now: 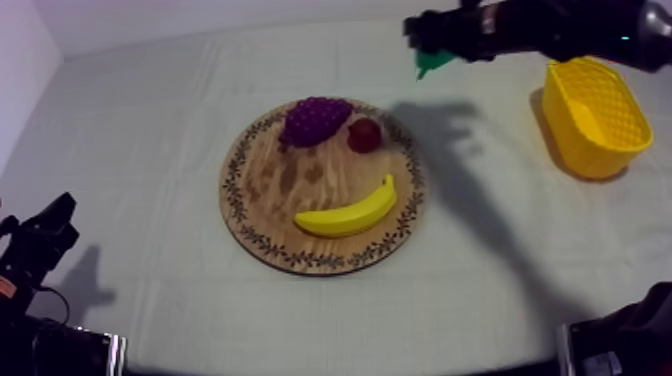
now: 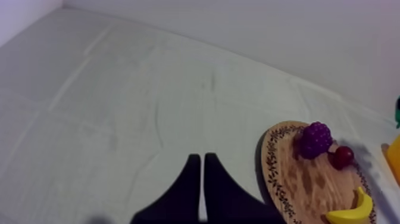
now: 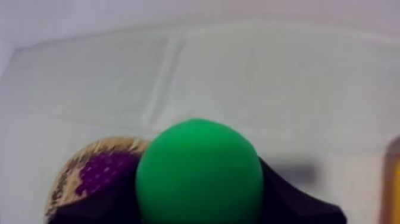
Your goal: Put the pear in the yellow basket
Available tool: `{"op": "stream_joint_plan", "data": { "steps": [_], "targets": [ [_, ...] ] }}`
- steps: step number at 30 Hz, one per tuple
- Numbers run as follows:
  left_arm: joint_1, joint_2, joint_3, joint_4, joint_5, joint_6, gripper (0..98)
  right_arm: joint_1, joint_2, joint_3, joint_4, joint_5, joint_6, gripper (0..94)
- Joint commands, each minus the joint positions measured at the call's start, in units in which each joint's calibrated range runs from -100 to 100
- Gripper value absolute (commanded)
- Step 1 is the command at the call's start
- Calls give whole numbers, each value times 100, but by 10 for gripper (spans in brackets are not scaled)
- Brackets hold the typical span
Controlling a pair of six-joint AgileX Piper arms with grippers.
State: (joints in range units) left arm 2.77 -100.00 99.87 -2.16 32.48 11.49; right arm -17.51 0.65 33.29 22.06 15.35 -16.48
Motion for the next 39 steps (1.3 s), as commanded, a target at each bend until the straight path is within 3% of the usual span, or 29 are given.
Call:
{"op": "stream_joint_plan", "data": {
  "steps": [1,10,23,28,39],
  "targets": [
    [1,0,2,-2,1,-1,1,664,-369,240,-257,-495,919,376],
    [1,0,2,-2,1,1,1,1554,-794,643,-1878,-1168,2953,371],
    [1,0,2,-2,1,2,1,2011,-832,1061,-4428,-1348,5366,365],
    [1,0,2,-2,1,2,1,2230,-605,1015,-4767,-1356,5633,367],
    [1,0,2,-2,1,2,1,2706,52,688,-4884,-1345,5623,370]
  ]
}}
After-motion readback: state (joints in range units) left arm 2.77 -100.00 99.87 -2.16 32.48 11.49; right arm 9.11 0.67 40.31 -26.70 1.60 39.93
